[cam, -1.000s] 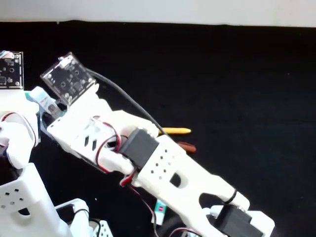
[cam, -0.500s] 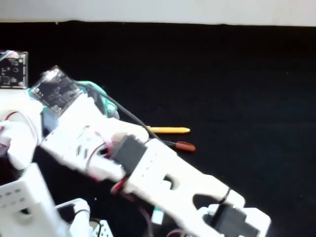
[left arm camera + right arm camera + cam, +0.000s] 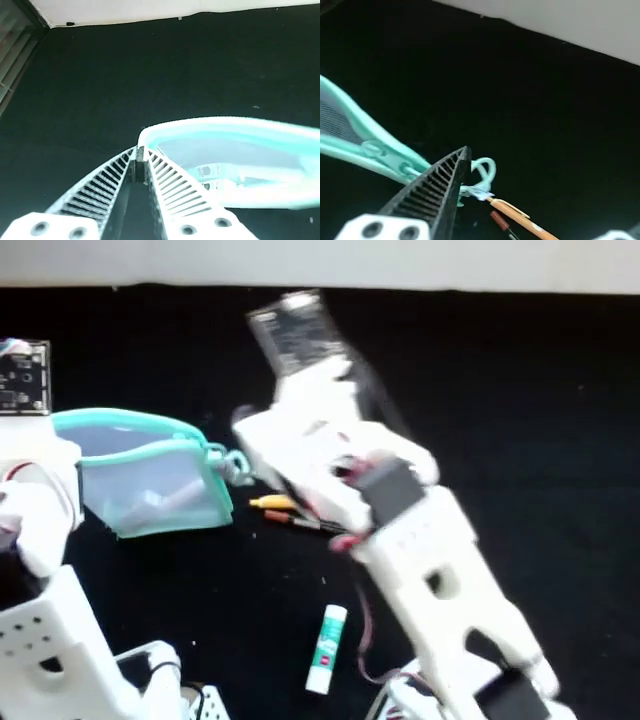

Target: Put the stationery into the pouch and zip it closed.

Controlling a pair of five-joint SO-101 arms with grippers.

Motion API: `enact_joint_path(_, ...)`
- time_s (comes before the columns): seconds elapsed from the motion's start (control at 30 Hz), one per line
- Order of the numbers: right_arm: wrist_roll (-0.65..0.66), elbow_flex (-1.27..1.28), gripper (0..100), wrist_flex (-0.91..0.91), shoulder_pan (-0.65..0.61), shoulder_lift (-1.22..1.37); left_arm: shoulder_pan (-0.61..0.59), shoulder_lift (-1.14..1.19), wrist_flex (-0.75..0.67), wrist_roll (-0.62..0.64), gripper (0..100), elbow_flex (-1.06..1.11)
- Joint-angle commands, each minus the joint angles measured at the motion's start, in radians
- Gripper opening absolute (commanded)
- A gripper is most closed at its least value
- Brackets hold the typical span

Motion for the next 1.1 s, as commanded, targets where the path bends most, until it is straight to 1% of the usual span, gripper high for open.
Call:
enact_joint_path(0.0, -0.008, 0.025, 52.6, 0.099, 0.105, -0.097, -0.013, 0.012, 0.002, 0.005, 1, 0.022)
enact_joint_path(0.13, 0.017, 0.151, 52.6, 0.252, 0.113, -0.107, -0.013, 0.012, 0.002, 0.005, 1, 0.022)
enact_joint_path(0.23, 0.143, 0.3, 52.6, 0.282, 0.113, -0.113, -0.013, 0.012, 0.002, 0.005, 1, 0.024)
enact_joint_path(0.37, 0.356, 0.464, 52.6, 0.292, 0.113, -0.117, -0.013, 0.012, 0.002, 0.003, 1, 0.024)
enact_joint_path(0.43, 0.354, 0.498, 52.6, 0.346, 0.113, -0.113, -0.013, 0.012, 0.002, 0.003, 1, 0.024)
enact_joint_path(0.5, 0.315, 0.507, 52.6, 0.39, 0.107, -0.107, -0.013, 0.012, 0.002, 0.003, 1, 0.025)
enact_joint_path(0.6, 0.255, 0.588, 52.6, 0.426, 0.056, -0.105, -0.013, 0.012, -0.026, 0.002, 1, 0.056)
enact_joint_path(0.77, 0.284, 0.733, 52.6, 0.357, -0.022, -0.105, -0.012, 0.012, -0.063, 0.003, 1, 0.104)
enact_joint_path(1.0, 0.284, 0.802, 52.6, 0.282, -0.154, -0.105, -0.013, 0.005, -0.063, 0.003, 1, 0.102)
enact_joint_path(1.07, 0.315, 0.829, 52.6, 0.257, -0.194, -0.107, -0.013, 0.005, -0.063, 0.003, 1, 0.102)
